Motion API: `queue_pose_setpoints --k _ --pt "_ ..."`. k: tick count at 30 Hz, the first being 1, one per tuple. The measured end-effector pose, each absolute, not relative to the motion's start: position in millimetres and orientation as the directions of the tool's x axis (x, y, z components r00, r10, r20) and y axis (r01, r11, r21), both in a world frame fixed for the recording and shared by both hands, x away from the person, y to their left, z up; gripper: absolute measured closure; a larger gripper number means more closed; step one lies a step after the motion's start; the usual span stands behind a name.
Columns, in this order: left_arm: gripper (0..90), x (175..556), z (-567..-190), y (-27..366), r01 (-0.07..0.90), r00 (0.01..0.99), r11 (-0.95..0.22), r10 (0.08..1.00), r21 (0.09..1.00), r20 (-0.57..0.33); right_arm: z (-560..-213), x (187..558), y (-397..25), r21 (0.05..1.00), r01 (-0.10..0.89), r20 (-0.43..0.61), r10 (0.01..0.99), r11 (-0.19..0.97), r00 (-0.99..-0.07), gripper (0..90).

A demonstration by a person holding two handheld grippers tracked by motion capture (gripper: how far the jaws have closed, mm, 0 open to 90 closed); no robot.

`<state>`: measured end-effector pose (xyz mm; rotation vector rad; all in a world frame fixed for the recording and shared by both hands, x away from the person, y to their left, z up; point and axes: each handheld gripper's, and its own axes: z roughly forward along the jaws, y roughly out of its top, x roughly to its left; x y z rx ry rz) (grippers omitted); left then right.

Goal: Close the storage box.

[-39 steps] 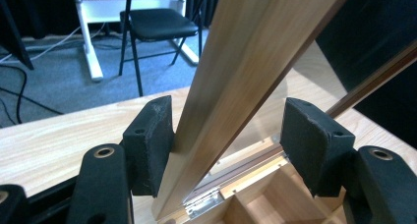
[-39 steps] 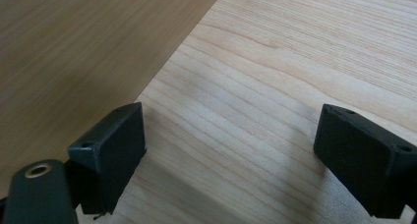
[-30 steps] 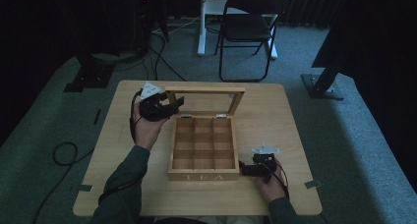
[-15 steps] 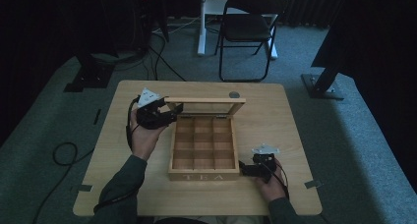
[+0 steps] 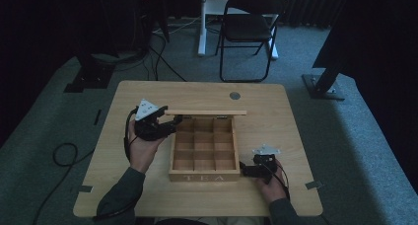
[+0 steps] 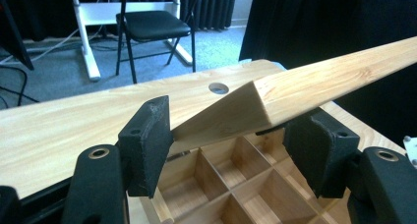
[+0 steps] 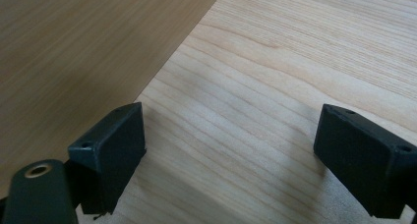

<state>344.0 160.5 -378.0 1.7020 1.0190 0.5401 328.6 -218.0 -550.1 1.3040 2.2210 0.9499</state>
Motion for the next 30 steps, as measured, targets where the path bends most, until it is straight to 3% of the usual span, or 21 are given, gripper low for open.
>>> queue_pose_setpoints --k 30 --pt "34.1 315.3 -398.6 158.4 0.401 0.528 -0.118 0.84 0.908 -0.124 -550.2 328.5 -217.9 0.722 0.606 0.006 0.873 0.334 -0.488 11.7"
